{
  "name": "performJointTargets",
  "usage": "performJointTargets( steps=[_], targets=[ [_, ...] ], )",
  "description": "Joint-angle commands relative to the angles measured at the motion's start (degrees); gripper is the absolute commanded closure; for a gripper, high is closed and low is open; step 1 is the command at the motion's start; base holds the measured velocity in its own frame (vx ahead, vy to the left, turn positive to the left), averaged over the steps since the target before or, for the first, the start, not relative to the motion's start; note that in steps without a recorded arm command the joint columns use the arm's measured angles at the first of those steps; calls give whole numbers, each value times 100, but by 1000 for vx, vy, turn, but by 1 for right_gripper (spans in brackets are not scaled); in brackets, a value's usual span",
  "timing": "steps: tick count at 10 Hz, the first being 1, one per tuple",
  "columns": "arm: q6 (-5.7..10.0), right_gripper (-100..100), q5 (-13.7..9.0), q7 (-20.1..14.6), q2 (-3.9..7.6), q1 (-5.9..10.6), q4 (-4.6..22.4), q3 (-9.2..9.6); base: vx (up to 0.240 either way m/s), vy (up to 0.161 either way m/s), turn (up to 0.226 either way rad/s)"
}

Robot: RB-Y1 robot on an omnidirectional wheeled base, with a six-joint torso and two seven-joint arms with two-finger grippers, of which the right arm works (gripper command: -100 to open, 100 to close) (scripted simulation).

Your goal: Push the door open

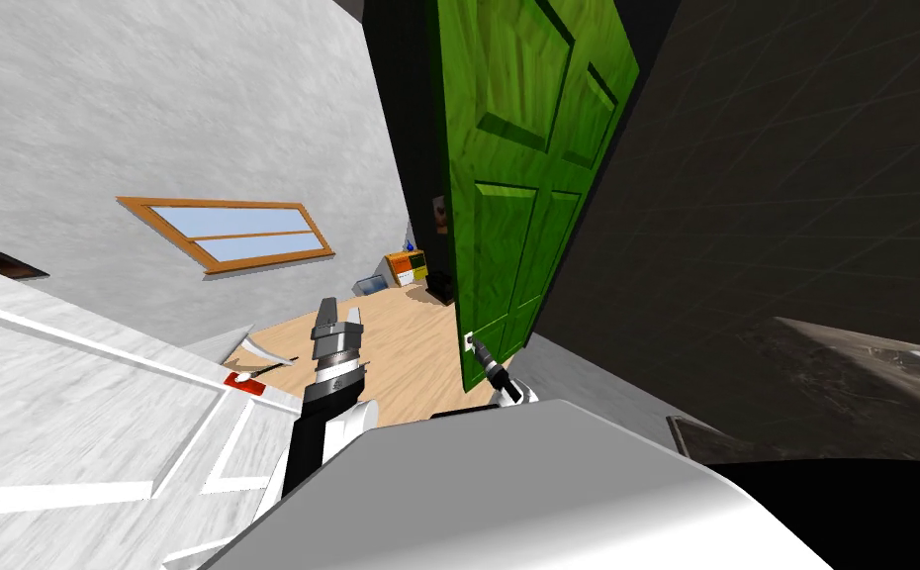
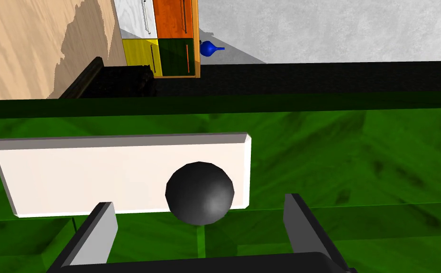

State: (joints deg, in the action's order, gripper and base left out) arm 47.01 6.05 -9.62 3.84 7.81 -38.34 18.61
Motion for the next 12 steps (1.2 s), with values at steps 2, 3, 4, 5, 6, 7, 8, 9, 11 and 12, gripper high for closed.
performJointTargets(
  steps=[2,3,4,5,6,7,8,9,11,12],
  targets=[
    [18,-100,-4,17,-19,-6,6,-12,143,74,6],
    [18,100,-4,17,-19,-6,6,-12,-19,-5,7],
    [18,100,-4,17,-19,-6,6,-12,-30,-16,18],
    [18,100,-4,17,-19,-6,6,-12,-18,-13,6],
    [18,100,-4,17,-19,-6,6,-12,-11,-7,-3],
    [18,100,-4,17,-19,-6,6,-12,-7,-2,-4],
    [18,100,-4,17,-19,-6,6,-12,0,0,0],
    [-4,100,-41,53,12,-7,29,-88,108,73,-27],
    [-10,100,-77,81,35,0,39,-160,148,79,-34],
    [-16,100,-105,104,50,5,47,-218,180,92,-26]
  ],
)
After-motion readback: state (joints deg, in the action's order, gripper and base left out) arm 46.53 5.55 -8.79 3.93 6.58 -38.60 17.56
